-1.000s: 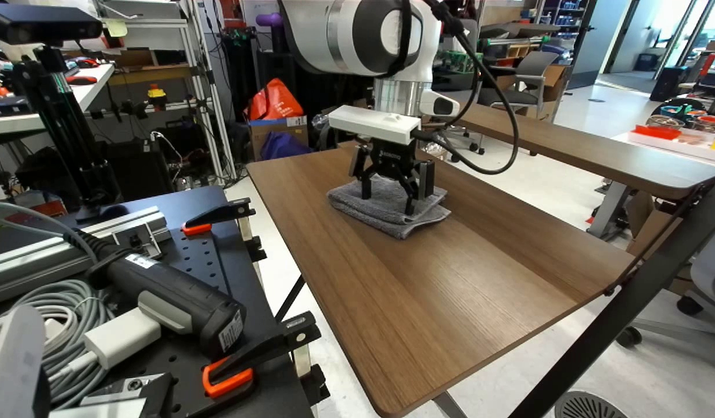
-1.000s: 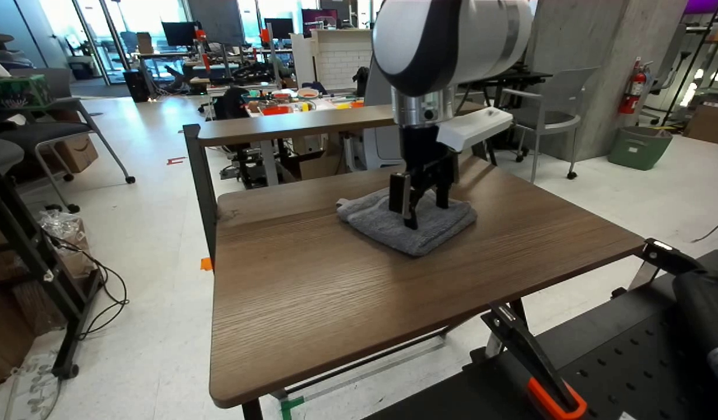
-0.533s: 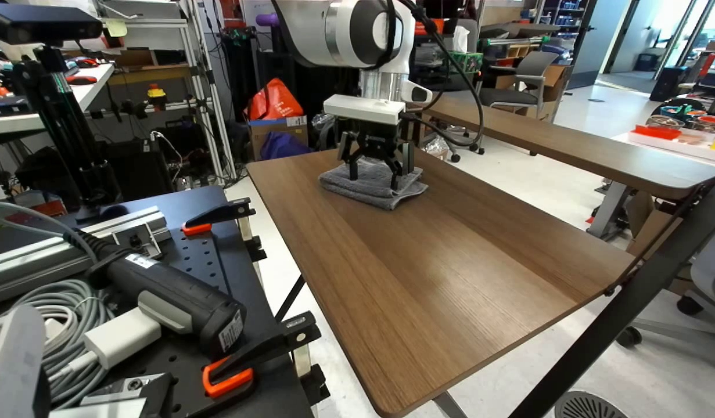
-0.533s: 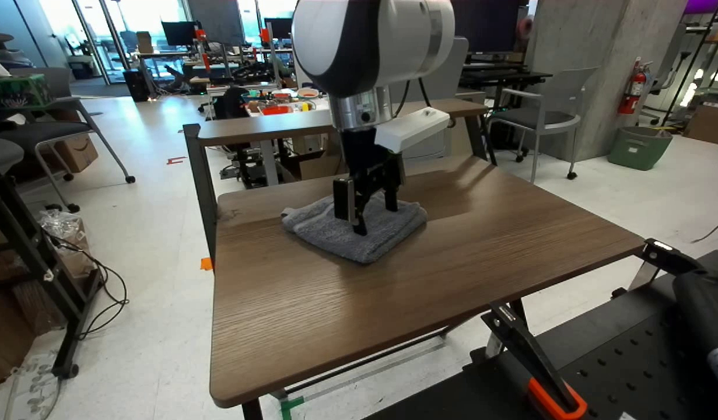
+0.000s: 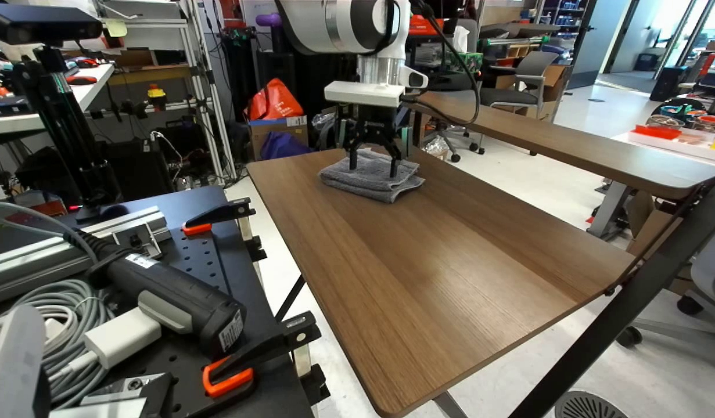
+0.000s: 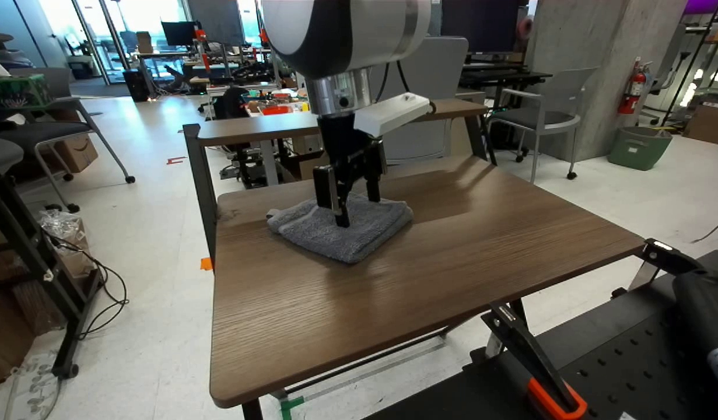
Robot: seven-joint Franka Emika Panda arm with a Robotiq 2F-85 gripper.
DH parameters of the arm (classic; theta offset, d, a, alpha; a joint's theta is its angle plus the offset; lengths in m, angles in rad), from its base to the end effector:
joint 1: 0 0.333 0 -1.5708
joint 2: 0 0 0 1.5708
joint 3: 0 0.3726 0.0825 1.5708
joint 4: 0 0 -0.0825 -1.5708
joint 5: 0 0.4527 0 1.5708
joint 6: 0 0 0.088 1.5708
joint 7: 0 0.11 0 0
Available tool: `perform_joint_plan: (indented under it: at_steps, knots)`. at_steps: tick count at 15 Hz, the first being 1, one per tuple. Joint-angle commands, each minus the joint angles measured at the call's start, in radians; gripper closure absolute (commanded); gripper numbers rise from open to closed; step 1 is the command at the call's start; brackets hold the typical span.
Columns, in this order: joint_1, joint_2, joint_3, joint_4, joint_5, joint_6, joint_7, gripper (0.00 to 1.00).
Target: Push the grey towel to the left
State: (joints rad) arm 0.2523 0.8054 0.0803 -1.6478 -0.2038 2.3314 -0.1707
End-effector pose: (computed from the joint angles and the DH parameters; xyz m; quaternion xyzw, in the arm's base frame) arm 0.7138 0.2362 0.1162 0.9482 0.3097 -0.0546 0.0444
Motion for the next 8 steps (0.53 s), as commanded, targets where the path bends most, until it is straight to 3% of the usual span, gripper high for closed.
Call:
perform_joint_plan:
  at_steps: [1, 3, 4, 8]
  knots:
    - [0.013, -0.166, 0.013, -0.126, -0.049, -0.030, -0.002, 0.00]
    - [-0.009, -0.237, 0.025, -0.193, -0.057, -0.009, -0.036, 0.00]
    - [0.002, -0.133, 0.023, -0.087, -0.041, -0.007, -0.002, 0.00]
    - [-0.007, -0.219, 0.026, -0.169, -0.044, -0.007, -0.021, 0.00]
